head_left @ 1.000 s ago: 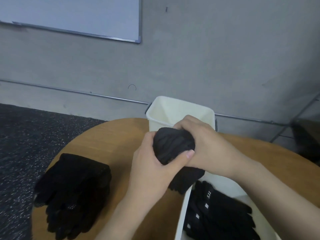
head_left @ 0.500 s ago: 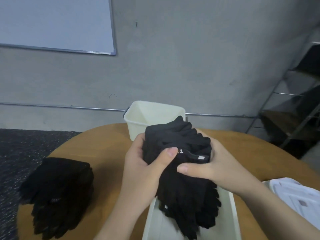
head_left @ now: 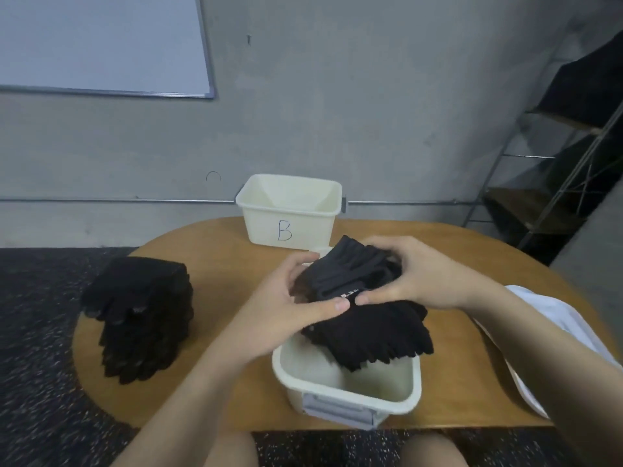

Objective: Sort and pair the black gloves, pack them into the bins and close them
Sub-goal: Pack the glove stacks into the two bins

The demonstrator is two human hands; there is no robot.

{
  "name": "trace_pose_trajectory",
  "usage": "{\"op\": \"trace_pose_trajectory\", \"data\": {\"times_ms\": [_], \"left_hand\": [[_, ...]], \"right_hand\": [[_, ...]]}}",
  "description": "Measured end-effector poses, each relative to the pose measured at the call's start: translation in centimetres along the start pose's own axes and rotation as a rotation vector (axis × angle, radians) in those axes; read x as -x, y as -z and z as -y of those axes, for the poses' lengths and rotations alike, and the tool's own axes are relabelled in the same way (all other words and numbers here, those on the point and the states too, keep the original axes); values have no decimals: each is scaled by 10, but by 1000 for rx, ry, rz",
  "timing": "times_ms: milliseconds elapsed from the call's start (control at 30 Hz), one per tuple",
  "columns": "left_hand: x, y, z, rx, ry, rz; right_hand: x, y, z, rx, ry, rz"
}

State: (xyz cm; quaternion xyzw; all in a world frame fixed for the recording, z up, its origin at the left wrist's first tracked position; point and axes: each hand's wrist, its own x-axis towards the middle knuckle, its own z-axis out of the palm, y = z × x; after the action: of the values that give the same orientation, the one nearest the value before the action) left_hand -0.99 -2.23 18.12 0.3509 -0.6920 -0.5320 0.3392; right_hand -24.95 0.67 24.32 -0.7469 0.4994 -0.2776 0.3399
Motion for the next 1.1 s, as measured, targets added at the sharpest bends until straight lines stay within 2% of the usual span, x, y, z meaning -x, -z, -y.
{"op": "trace_pose_trajectory", "data": {"times_ms": [100, 267, 500, 633, 800, 933, 1100], "left_hand": [[10, 3, 2, -303, 70, 93], [23, -4, 17, -551, 150, 146], [20, 6, 29, -626, 128, 117], [16, 14, 39, -662, 27, 97], [12, 18, 52, -755, -99, 135], [12, 19, 60, -774, -160, 147], [3, 21, 54, -884, -134, 300]], "right_hand": [[-1, -6, -3, 120, -82, 118], [-9, -23, -8, 199, -168, 251], [-34, -45, -27, 253, -206, 443], [-42, -50, -45, 194, -260, 522], [-46, -71, -70, 257, -310, 598], [-43, -82, -82, 308, -279, 611], [-39, -84, -89, 295, -265, 605]]}}
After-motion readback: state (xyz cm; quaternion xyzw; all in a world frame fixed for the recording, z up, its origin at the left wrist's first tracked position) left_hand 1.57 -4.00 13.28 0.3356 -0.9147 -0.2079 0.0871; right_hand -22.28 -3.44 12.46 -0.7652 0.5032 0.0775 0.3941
